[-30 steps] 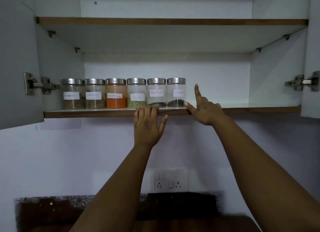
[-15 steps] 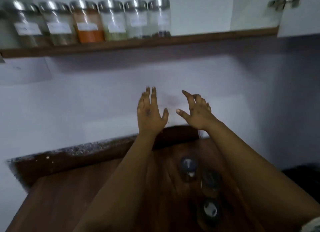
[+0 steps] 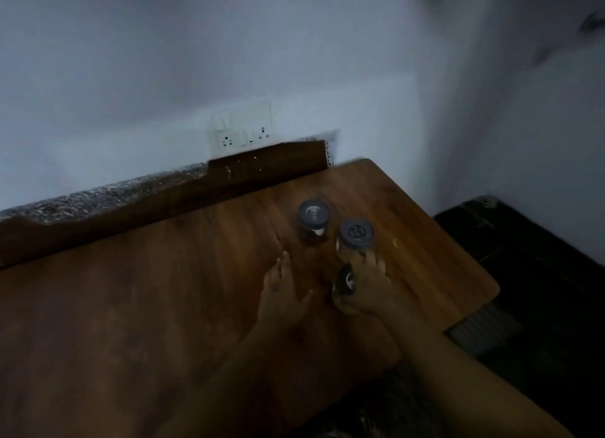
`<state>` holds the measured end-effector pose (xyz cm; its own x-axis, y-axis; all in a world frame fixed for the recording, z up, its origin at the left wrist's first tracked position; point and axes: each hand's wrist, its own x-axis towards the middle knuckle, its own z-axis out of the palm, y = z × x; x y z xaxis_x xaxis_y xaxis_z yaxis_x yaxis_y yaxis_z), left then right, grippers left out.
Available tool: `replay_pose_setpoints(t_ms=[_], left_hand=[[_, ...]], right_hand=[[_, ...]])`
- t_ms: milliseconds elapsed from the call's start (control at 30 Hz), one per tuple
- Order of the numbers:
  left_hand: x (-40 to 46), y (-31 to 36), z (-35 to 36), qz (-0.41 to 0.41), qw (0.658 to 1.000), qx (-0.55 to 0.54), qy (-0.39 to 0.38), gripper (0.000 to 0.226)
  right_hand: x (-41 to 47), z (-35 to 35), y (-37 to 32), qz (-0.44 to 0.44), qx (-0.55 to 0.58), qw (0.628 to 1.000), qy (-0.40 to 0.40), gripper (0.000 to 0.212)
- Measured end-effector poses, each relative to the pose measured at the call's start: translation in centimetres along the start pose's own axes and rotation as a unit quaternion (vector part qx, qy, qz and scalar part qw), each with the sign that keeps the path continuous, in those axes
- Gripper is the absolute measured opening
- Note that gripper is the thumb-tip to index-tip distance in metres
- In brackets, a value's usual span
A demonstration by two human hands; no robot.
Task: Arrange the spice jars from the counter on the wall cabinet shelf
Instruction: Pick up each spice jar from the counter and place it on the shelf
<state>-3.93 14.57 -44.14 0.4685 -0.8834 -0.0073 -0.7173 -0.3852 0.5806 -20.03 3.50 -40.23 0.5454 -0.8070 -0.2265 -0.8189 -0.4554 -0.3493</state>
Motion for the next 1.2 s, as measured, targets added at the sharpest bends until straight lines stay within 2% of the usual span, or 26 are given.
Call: replay_pose_setpoints(t_ms=[133, 300, 433, 500, 633, 733, 800, 867, 900, 967, 1033, 1100, 1200], left_hand=[[-1.6, -0.1, 1.7, 0.008, 0.998, -0.014, -0.053, 0.096], [-2.9, -1.4, 1.9, 0.016, 0.992, -0.076, -0.097, 0.095], [-2.2, -0.7, -0.2, 0.016, 0.982, -0.140, -0.126, 0.120], [-1.8, 0.0, -1.8, 0.008, 0.963, -0.236, -0.128, 0.122], [-1.1, 0.8, -4.1, 0.011, 0.931, -0.352, -0.096, 0.082], [-0.5, 2.0, -5.6, -0.018, 0.868, -0.488, -0.092, 0.074], [-0.2, 2.7, -6.4, -0.018, 0.844, -0.529, -0.084, 0.076], [-0.1, 3.3, -7.2, -0.010, 0.862, -0.504, -0.058, 0.086], [0.0, 3.5, -7.6, 0.004, 0.883, -0.468, -0.035, 0.095], [0.2, 3.4, -8.1, 0.047, 0.932, -0.358, 0.023, 0.104], [0.5, 3.3, -8.4, 0.093, 0.957, -0.265, 0.075, 0.091], [0.7, 3.3, -9.2, 0.099, 0.957, -0.258, 0.084, 0.082], [1.3, 2.6, -10.4, 0.084, 0.928, -0.364, 0.008, 0.070]], right_hand=[[0.3, 2.9, 0.7, 0.021, 0.014, 0.999, -0.022, 0.087], [0.6, 1.4, 1.1, 0.041, 0.022, 0.998, -0.040, 0.086], [0.6, -1.1, 0.5, 0.001, 0.155, 0.987, -0.047, 0.084], [0.4, -3.6, -0.9, -0.030, 0.262, 0.960, -0.092, 0.071], [0.5, -7.5, -3.6, -0.051, 0.323, 0.935, -0.135, 0.063], [0.5, -9.0, -4.6, -0.055, 0.405, 0.901, -0.145, 0.061], [0.5, -9.5, -5.3, -0.061, 0.488, 0.858, -0.149, 0.057], [0.8, -9.7, -6.2, -0.053, 0.541, 0.829, -0.132, 0.051], [1.0, -9.8, -6.9, -0.047, 0.552, 0.824, -0.116, 0.050], [1.7, -9.8, -7.9, -0.033, 0.532, 0.844, -0.059, 0.055], [2.5, -10.0, -8.5, -0.022, 0.492, 0.870, -0.035, 0.060], [3.0, -10.7, -8.9, -0.041, 0.485, 0.870, -0.074, 0.064], [3.7, -11.9, -9.1, -0.062, 0.509, 0.848, -0.129, 0.065]])
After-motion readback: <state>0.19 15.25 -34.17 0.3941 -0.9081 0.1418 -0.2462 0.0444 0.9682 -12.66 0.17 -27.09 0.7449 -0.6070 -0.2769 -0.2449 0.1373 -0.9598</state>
